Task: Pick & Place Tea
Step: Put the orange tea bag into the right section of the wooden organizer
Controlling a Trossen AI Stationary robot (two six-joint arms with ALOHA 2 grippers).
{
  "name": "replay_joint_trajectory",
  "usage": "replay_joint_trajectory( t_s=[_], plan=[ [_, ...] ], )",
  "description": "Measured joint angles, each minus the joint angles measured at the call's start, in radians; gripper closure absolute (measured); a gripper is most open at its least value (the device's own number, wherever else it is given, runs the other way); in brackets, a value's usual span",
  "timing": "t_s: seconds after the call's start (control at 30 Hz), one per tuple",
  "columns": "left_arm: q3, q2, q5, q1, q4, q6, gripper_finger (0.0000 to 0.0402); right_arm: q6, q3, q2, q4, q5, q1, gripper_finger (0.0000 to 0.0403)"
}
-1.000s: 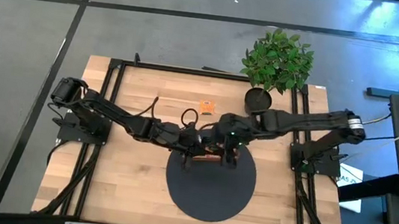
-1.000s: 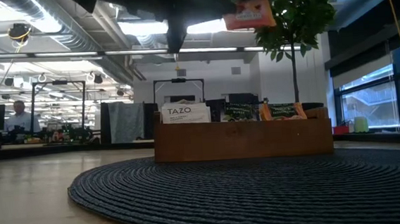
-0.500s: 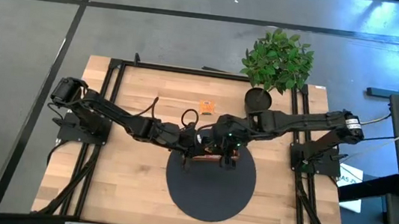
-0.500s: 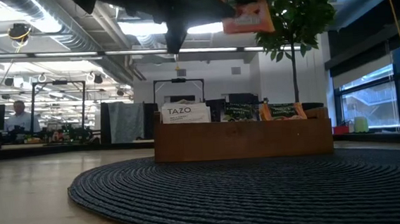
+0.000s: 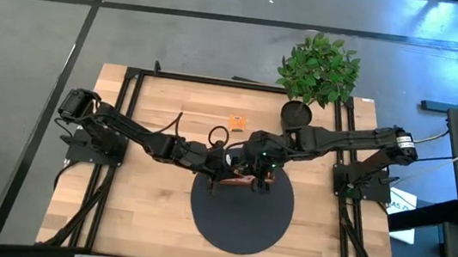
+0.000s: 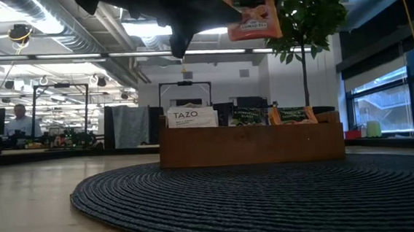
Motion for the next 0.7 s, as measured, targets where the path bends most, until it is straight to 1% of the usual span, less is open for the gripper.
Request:
replay_joint_trajectory(
  t_s=[0.27,0.47,0.57,0.7],
  plan=[
    [0.0,0.0,-0.003,0.0,0.0,0.034,0.0375,-0.004,0.0,-0.001,-0.001,0.0,0.0,0.0396],
    [0.0,-0.018,0.012,0.001,-0.025,0.017,0.0327,-0.008,-0.001,-0.008,-0.067,0.001,0.0,0.0399],
    [-0.001,-0.058,0.012,0.001,-0.073,0.036,0.0307,-0.02,-0.011,-0.035,-0.094,0.013,-0.001,0.0399],
    [-0.001,-0.122,0.004,0.001,-0.139,0.05,0.0295,-0.027,-0.087,-0.113,-0.067,0.045,-0.014,0.0399]
  ],
)
